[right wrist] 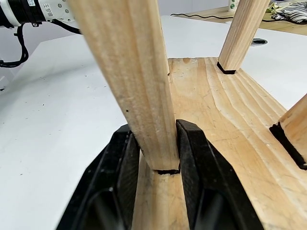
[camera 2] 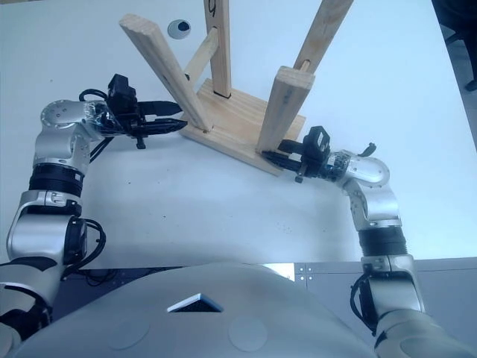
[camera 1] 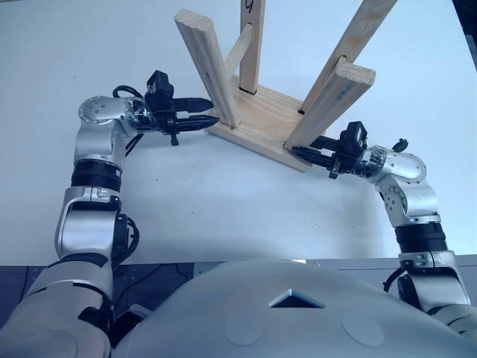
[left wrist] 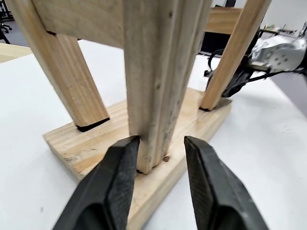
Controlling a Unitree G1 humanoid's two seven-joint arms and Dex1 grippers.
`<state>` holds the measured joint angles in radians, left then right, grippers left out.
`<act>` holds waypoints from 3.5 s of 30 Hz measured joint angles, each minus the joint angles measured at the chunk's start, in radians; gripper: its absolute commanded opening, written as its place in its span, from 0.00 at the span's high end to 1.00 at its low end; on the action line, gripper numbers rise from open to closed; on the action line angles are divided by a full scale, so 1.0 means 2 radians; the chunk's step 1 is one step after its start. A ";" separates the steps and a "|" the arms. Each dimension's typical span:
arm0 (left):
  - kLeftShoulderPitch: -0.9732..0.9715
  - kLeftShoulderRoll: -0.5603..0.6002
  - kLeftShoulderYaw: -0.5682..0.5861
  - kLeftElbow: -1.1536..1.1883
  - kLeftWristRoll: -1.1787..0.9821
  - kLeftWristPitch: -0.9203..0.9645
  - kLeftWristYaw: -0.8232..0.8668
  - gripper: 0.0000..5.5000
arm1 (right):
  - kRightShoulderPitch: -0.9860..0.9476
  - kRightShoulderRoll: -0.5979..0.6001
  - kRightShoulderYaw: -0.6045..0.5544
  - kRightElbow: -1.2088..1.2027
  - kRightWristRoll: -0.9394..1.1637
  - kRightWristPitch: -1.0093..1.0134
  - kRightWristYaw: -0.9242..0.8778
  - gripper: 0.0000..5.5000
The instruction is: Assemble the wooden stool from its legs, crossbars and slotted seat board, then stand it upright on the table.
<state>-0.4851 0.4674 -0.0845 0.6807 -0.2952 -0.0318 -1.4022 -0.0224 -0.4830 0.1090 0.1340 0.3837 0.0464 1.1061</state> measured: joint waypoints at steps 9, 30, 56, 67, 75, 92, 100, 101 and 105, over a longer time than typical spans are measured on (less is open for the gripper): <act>-0.015 -0.021 -0.003 0.042 0.023 -0.026 0.004 0.74 | 0.000 -0.002 -0.001 0.001 0.000 -0.001 0.003 0.80; -0.021 0.134 -0.042 -0.184 -0.204 0.667 -0.055 0.84 | -0.239 -0.052 -0.116 0.077 0.322 0.757 -0.094 0.80; 0.103 0.102 0.019 -0.023 -0.018 -0.055 -0.091 0.53 | 0.016 -0.123 -0.199 -0.003 0.098 0.272 0.096 0.32; 0.109 0.071 0.015 -0.063 0.001 -0.106 -0.050 0.53 | 0.007 -0.076 -0.050 0.033 -0.094 -0.104 0.065 0.32; 0.098 0.046 0.005 -0.071 0.003 -0.095 -0.033 0.53 | -0.055 -0.056 -0.018 0.077 -0.098 -0.125 0.053 0.35; 0.058 0.074 0.031 -0.207 -0.112 0.201 -0.042 0.74 | -0.114 -0.065 -0.067 -0.013 0.097 0.190 0.088 0.64; -0.197 0.049 0.116 -0.069 -0.238 0.606 0.132 0.75 | -0.431 -0.057 -0.197 0.225 0.216 0.571 -0.089 0.64; -0.225 0.040 0.122 -0.033 -0.238 0.626 0.154 0.75 | -0.457 -0.055 -0.215 0.260 0.221 0.586 -0.129 0.64; -0.299 0.028 0.134 0.083 -0.234 0.647 0.211 0.74 | -0.517 -0.036 -0.277 0.351 0.231 0.593 -0.260 0.64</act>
<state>-1.0836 0.5229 0.1844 0.8458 -0.7642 1.2631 -0.9803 -1.0555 -0.5546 -0.4459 0.8365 0.8451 1.2325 0.5868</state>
